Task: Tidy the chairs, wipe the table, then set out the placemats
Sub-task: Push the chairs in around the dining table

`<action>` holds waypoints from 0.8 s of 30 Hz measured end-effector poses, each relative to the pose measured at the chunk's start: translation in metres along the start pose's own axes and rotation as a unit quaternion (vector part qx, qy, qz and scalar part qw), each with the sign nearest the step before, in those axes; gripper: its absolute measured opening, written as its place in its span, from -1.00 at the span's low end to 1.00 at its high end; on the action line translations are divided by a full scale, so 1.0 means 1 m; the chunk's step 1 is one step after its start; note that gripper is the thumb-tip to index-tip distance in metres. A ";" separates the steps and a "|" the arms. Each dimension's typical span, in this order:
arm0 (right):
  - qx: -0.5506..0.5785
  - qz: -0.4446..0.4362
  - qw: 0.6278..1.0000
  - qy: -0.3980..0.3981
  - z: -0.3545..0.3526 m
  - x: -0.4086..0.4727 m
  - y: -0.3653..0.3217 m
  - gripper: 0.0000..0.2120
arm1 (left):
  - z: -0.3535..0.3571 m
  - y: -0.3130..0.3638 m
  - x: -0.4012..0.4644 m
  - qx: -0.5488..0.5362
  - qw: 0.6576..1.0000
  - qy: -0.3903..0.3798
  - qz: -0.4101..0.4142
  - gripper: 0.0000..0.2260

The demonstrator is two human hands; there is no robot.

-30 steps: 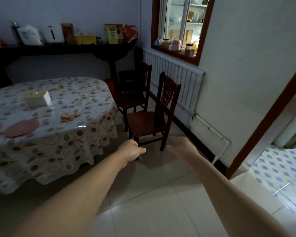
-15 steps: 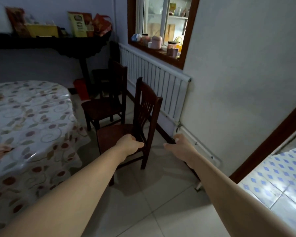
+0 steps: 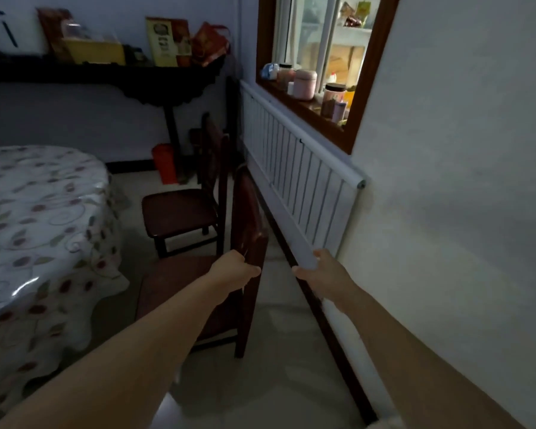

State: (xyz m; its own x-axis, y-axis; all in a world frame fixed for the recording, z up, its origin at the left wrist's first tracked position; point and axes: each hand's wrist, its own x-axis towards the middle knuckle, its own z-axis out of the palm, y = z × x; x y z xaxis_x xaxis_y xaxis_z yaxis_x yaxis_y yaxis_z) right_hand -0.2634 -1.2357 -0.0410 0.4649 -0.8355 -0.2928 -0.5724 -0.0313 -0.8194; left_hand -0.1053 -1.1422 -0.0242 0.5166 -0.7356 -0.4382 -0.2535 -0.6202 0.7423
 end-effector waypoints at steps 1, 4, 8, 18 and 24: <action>-0.010 -0.004 1.000 -0.008 -0.009 0.021 -0.001 -0.24 | 0.005 0.010 0.010 -0.004 1.000 0.005 -0.003 -0.67; -0.039 -0.019 0.998 -0.044 -0.024 0.073 -0.011 -0.27 | 0.009 0.027 0.042 -0.009 0.999 0.032 -0.029 -0.55; -0.058 -0.056 0.993 -0.083 -0.024 0.136 -0.030 -0.26 | -0.002 0.039 0.090 -0.011 0.996 0.075 -0.052 -0.55; -0.141 -0.107 0.970 -0.168 -0.001 0.265 -0.058 -0.32 | 0.002 0.051 0.214 -0.032 0.993 0.087 -0.075 -0.52; -0.238 -0.211 0.922 -0.222 0.014 0.329 -0.064 -0.33 | 0.015 0.051 0.260 -0.023 0.990 0.066 -0.119 -0.51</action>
State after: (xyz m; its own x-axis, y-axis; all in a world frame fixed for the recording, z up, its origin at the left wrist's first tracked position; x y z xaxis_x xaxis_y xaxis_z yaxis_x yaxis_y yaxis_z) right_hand -0.0643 -1.5008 -0.0918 0.8838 -0.3910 -0.2569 -0.4601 -0.6271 -0.6285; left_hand 0.0034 -1.3688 -0.1081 0.6608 -0.5263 -0.5351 -0.0756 -0.7560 0.6502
